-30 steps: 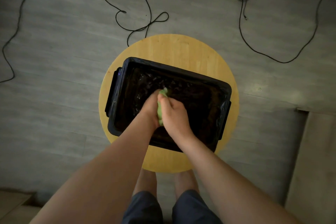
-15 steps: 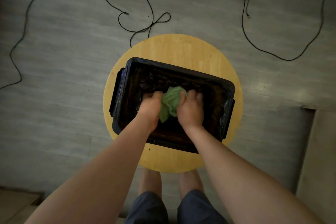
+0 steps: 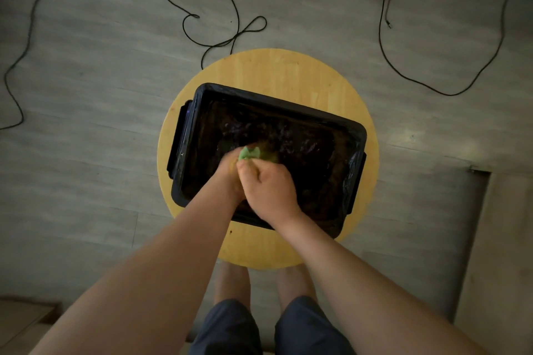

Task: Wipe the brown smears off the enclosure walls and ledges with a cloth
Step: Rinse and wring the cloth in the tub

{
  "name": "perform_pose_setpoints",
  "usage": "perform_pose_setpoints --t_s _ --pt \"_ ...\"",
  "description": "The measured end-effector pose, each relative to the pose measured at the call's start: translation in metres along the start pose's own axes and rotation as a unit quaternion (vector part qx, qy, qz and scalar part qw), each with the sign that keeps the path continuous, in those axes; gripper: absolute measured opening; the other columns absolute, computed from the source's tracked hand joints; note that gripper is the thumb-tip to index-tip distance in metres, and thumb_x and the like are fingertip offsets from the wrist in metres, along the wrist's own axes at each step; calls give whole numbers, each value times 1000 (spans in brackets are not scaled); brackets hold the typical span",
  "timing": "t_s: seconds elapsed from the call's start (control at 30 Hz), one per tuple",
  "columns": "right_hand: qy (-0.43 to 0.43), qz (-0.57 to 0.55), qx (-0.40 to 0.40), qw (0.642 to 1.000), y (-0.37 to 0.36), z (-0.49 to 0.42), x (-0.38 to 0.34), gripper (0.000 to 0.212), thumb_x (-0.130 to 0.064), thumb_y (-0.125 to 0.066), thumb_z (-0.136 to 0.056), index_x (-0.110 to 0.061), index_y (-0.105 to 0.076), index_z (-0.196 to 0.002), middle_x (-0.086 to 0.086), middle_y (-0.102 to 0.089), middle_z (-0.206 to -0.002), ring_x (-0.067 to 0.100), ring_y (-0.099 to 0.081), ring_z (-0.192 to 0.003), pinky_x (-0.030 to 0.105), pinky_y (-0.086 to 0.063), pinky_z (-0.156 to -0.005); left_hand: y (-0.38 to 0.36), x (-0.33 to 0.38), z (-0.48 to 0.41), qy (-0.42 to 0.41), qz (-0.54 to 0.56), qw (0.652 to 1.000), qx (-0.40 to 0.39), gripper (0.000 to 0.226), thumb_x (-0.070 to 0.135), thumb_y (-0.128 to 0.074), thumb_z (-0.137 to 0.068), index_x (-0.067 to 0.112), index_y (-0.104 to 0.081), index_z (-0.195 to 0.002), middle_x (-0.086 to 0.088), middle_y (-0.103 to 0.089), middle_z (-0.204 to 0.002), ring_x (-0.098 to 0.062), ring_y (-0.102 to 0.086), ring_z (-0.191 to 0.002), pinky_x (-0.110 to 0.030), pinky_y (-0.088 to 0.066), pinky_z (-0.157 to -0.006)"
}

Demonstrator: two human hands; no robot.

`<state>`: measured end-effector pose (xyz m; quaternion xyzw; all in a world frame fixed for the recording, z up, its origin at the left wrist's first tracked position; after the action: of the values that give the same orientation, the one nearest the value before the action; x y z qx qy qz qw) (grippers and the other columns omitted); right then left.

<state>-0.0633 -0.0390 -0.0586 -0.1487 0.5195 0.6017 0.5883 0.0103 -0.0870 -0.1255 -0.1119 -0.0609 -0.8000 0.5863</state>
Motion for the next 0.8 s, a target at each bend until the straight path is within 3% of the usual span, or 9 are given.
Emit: perform_pose_setpoints --t_s 0.13,0.23,0.37,0.43,0.5,0.57,0.63,0.73,0.8 --pt "0 100 71 992 5 -19 23 47 -37 -34 -95 -16 -56 -58 -1 -54 -55 20 -54 -49 32 -43 -45 -11 3 8 17 69 997 -17 35 21 -38 -109 15 -63 -85 -6 -61 -82 -19 -61 -71 -33 -52 -67" --pt "27 226 75 971 5 -30 39 54 -41 -25 -98 -13 -62 -68 5 -63 -65 25 -59 -54 29 -39 -46 -9 5 10 -18 84 996 -22 29 7 -45 -104 3 -72 -93 -15 -73 -87 -26 -71 -83 -38 -59 -86" --pt "-206 181 126 953 25 -37 93 48 -39 -28 -110 -5 -60 -119 19 -62 -117 37 -65 -101 37 -47 -71 -4 12 12 -63 52 996 -38 33 15 -54 -102 9 -56 -134 -17 -69 -120 -32 -69 -109 -49 -58 -96" --pt "-323 99 139 931 23 -32 106 54 -43 -29 -110 -3 -41 -145 25 -38 -148 44 -49 -128 47 -45 -100 11 13 10 -66 26 997 41 40 25 -61 -99 25 -43 -134 -11 -59 -124 -30 -63 -109 -53 -61 -88" --pt "-377 92 67 919 5 -32 107 58 -41 -27 -111 -4 -29 -155 25 -25 -158 45 -36 -141 49 -34 -115 15 12 10 -73 5 994 78 43 30 -61 -97 34 -36 -133 -10 -51 -129 -27 -57 -108 -50 -62 -81" --pt "-371 58 -24 926 -15 -31 97 46 -25 -28 -111 -3 -44 -148 24 -42 -153 41 -45 -137 45 -39 -115 10 4 9 -43 4 997 63 49 34 -60 -97 31 -38 -142 -11 -55 -131 -29 -60 -109 -48 -60 -78" --pt "-301 1 -102 948 -27 -30 77 37 -19 -33 -109 -7 -66 -123 17 -66 -125 35 -63 -113 44 -52 -99 4 -2 6 0 29 999 38 51 42 -61 -98 25 -49 -144 -12 -67 -122 -32 -67 -107 -49 -60 -84" --pt "-164 -37 -71 983 -19 -13 32 36 -35 -41 -106 -17 -66 -87 3 -68 -81 20 -66 -76 39 -55 -67 3 -2 6 29 69 997 -19 36 44 -58 -101 12 -75 -100 -8 -77 -86 -23 -75 -83 -37 -58 -81" --pt "-50 7 -31 998 -11 -2 6 45 -40 -44 -106 -18 -59 -70 -2 -61 -62 16 -62 -60 36 -49 -54 7 1 5 31 67 997 -32 35 32 -53 -104 13 -64 -76 -3 -63 -64 -17 -64 -59 -30 -53 -62"
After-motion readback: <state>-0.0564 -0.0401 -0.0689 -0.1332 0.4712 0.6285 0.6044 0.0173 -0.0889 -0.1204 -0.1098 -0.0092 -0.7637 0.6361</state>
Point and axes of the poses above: each hand's wrist, its own z-axis away from the middle knuckle, its own y-axis out of the back of the hand, x = y × z, the point moved 6 cm from there along -z, towards the middle knuckle
